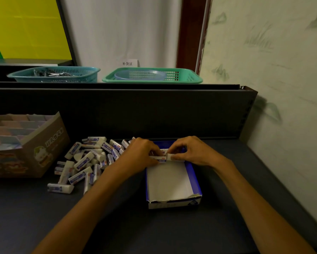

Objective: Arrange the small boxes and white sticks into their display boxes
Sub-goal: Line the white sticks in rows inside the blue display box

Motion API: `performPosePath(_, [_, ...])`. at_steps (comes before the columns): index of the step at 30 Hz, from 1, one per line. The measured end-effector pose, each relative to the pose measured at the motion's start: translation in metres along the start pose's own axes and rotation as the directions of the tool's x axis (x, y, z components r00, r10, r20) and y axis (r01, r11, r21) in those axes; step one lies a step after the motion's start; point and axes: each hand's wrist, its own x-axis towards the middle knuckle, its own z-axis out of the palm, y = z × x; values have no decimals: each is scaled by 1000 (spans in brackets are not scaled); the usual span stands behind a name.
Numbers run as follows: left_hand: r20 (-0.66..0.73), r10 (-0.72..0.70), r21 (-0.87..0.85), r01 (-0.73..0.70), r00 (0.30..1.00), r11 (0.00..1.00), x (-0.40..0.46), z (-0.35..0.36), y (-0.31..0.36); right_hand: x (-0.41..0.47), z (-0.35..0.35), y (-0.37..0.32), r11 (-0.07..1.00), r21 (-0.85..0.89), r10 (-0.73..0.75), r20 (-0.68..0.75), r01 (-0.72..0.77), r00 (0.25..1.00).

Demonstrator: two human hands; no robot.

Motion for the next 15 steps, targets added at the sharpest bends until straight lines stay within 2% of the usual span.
performPosePath(8, [37,-12,58,10,999,998,5,2,5,1,2,-6,976,-215,-28,-11,25,1000])
performPosePath(15, [40,-14,69,11,999,998,4,1,2,-1,-5,2,973,-229,-2,-12,-1,1000])
